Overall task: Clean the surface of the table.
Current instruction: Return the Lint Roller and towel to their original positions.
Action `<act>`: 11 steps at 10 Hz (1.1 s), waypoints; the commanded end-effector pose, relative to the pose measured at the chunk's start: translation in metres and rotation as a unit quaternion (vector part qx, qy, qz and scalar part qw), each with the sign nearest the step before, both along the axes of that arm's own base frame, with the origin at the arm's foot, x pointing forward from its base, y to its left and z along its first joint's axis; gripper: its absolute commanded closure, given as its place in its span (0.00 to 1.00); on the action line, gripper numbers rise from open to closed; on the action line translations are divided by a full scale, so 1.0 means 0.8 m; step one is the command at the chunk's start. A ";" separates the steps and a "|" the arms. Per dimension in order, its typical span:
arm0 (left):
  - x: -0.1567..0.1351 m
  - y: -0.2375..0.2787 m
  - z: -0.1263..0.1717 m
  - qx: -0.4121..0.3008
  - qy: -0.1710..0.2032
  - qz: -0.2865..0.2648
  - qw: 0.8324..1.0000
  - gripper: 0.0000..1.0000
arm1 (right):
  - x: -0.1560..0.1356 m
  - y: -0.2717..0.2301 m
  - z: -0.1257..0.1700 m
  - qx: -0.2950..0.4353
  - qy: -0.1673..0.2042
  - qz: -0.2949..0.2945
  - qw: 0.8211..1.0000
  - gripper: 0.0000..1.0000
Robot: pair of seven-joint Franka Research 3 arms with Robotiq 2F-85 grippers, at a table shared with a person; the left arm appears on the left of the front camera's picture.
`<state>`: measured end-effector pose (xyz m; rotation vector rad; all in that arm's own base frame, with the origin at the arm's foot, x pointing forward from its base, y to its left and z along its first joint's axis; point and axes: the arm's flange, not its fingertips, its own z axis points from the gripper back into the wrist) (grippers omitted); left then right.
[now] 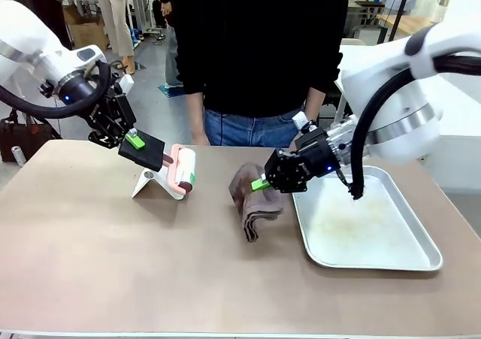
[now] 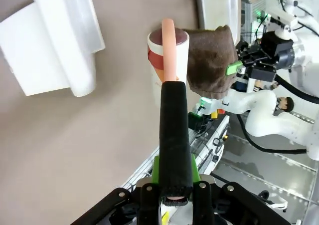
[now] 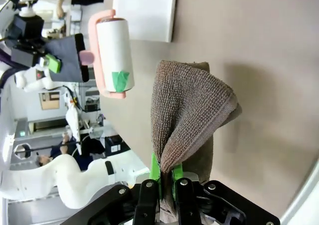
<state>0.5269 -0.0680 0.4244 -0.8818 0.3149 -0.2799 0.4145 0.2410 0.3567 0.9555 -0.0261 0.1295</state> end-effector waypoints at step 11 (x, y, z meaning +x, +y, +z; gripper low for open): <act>0.118 0.002 -0.037 0.077 0.067 -0.023 0.995 0.78 | 0.014 0.009 -0.012 0.015 0.024 -0.006 1.000 0.89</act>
